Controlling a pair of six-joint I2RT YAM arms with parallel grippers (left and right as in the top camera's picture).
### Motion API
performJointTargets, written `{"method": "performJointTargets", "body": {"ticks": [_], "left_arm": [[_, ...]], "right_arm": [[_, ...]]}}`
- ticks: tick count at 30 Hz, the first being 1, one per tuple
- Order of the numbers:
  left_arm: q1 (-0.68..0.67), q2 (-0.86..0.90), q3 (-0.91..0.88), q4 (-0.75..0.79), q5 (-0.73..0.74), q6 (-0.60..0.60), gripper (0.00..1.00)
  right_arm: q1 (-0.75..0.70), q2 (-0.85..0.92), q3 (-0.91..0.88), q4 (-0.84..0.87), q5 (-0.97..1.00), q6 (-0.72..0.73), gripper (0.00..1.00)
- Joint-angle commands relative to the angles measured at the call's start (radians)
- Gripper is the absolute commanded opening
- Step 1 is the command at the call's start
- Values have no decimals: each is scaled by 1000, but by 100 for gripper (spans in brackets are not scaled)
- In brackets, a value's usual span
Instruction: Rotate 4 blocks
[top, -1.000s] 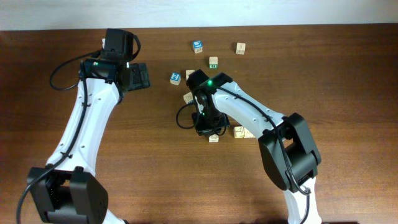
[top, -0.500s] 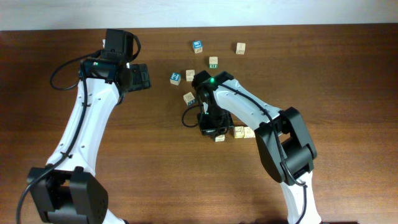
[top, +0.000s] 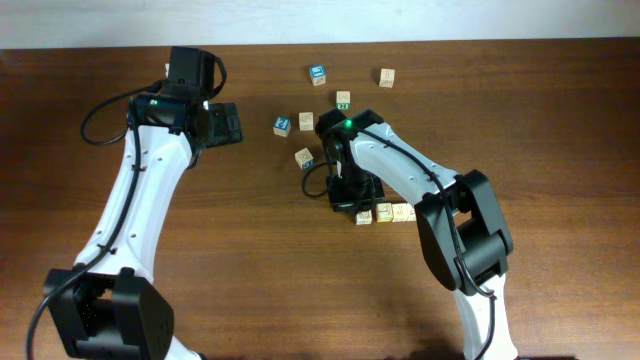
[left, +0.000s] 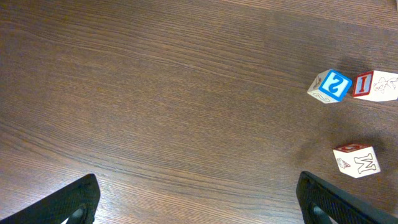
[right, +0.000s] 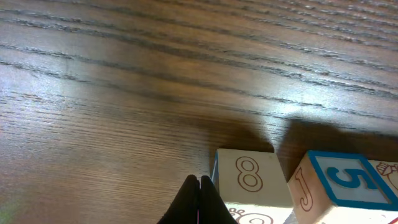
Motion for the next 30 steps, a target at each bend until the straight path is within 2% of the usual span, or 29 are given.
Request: {"method": "performJointTargets", "body": {"ticks": [1, 14, 17, 22, 27, 30], "left_arm": [[2, 7, 6, -3, 8, -10, 99], [2, 7, 6, 4, 8, -10, 99], [2, 7, 6, 4, 8, -10, 99], [2, 7, 6, 4, 8, -10, 99], [2, -6, 40, -10, 7, -9, 100], [2, -45, 77, -42, 6, -9, 100]], "right_arm": [[-4, 2, 19, -12, 54, 11, 4], [-24, 2, 19, 0, 99, -2, 4], [-24, -1, 64, -27, 86, -16, 4], [-24, -3, 389, -228, 72, -47, 5], [-47, -6, 823, -476, 91, -87, 4], [-91, -174, 856, -476, 54, -110, 4]]}}
